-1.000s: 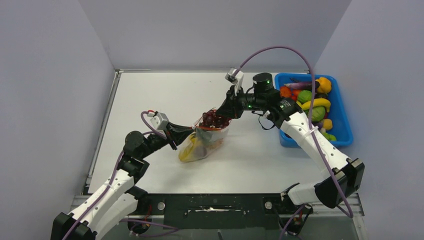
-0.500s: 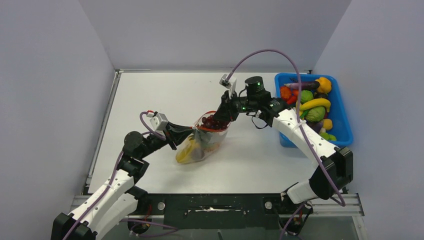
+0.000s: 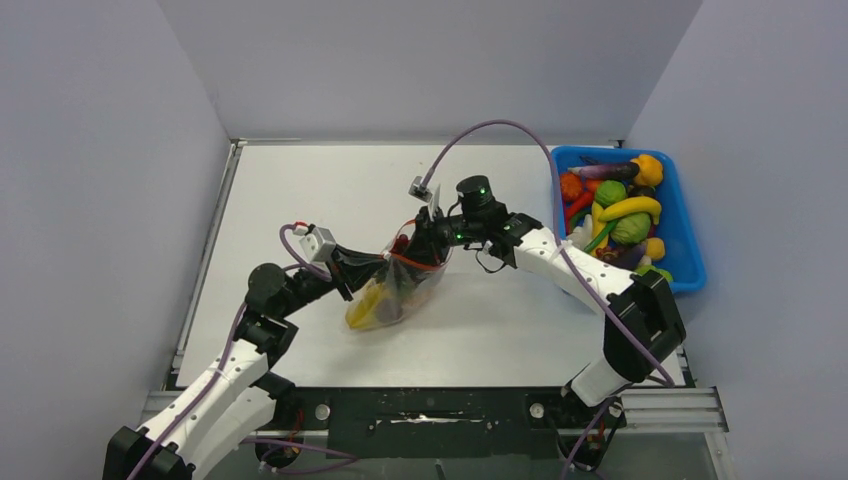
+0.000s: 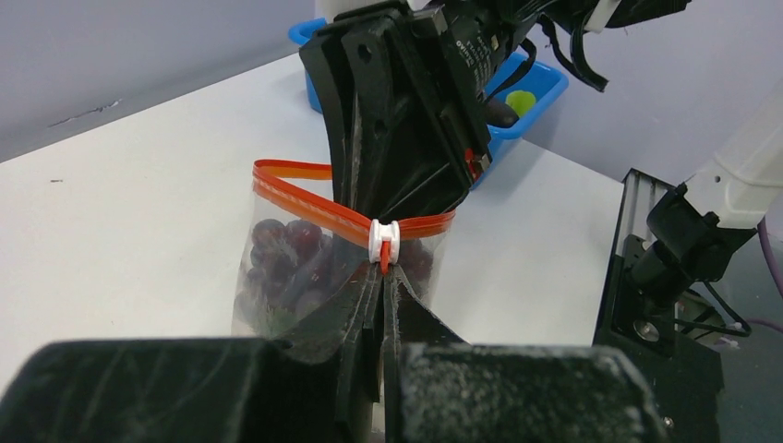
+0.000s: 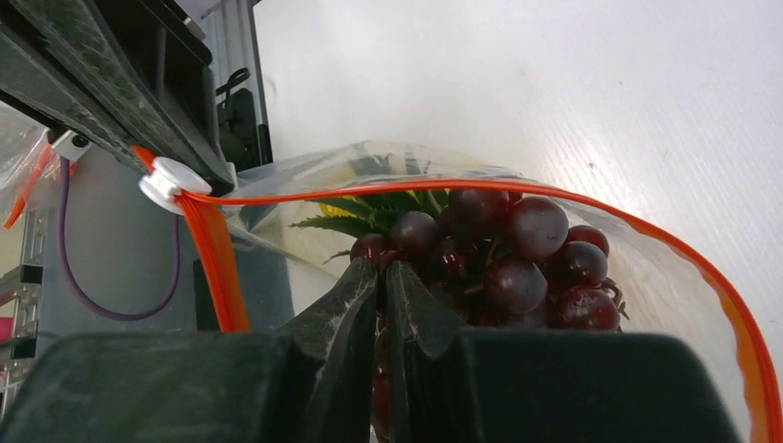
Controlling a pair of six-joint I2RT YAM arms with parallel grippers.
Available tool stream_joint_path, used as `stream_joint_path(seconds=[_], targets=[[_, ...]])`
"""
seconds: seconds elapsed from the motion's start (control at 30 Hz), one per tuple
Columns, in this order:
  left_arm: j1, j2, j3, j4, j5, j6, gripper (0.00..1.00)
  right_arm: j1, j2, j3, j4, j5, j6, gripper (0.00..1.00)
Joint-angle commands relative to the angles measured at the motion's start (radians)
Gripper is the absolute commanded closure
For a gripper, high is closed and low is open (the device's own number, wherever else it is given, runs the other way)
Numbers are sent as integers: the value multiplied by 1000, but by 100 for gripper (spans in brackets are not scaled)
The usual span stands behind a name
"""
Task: Place the food in the zip-top bag and seal the zipper
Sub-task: Place the fake fruit in the zipper food storage bag.
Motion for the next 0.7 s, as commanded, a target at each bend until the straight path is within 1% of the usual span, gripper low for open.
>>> stream_joint_path(seconds=[0.0,0.1,0.17,0.2,0.27,0.3,0.47,0.53,0.57,0.67], targets=[[11,-35,4,63,2,11,100,6,11,-54,168,-4,20,92],[13,-40,-5,63,-2,10,100,8,23,-100,206,63,40,88],[14,-43,-8,60,-5,17,100,16,18,-115,228,86,51,84],[14,-46,-8,55,-10,18,100,21,7,-121,238,97,55,80],[16,-52,-14,51,-16,18,100,22,-24,-129,244,138,65,67],[16,-52,-15,51,-18,18,100,20,-45,-133,246,161,68,64],[22,-46,-16,46,-14,22,100,-32,-97,-137,224,229,115,60],[23,-47,-16,46,-13,25,100,-61,-123,-136,214,232,142,54],[24,-49,-17,45,-13,26,100,-75,-137,-140,214,232,150,49],[26,-49,-18,45,-12,26,100,-105,-177,-145,208,225,151,46]])
